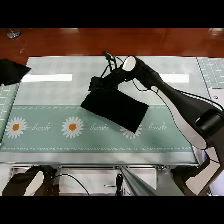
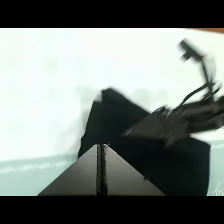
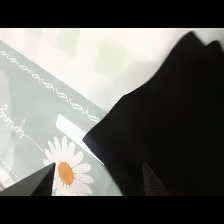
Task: Fold the shirts.
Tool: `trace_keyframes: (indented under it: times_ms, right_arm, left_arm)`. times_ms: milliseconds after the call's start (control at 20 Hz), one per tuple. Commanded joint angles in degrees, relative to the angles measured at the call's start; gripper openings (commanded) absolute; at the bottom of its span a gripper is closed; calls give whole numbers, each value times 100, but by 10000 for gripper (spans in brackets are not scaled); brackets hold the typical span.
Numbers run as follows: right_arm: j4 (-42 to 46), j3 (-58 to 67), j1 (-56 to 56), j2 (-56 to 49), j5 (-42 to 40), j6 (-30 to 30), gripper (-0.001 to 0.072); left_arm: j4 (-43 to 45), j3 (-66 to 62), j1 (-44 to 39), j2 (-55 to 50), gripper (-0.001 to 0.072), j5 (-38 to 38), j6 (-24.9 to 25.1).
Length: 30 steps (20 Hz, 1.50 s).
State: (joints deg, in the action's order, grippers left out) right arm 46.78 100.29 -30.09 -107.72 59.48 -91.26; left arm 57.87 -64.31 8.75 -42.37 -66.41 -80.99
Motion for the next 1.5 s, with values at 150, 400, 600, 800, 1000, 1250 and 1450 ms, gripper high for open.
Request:
trace_keyframes:
  times_ms: [150,400,600,800,1000,1250,1450]
  right_arm:
    - [1355,98,1670,1384,2658,118,628]
    - [3237,-3462,2813,4546,1259,-579,627]
    - [1344,-7246,2992,6078,-1252,-1574,625]
    - [-824,-7853,2424,5193,-1867,-140,618]
    - [-1657,-7167,2107,3727,-1502,831,618]
    - [-1718,-5930,1729,2579,-1244,1163,58]
    - [-1228,-4249,1646,2811,-446,1541,23]
  left_arm:
    - [2,1080,15,101,24,63,44]
    - [0,1805,13,101,25,61,44]
    - [-136,2291,4,101,25,131,44]
    - [-350,2422,-195,101,24,389,42]
    - [-354,2422,-505,98,25,601,42]
    - [-350,2422,-590,98,25,612,42]
    - [-350,2422,-590,98,24,623,42]
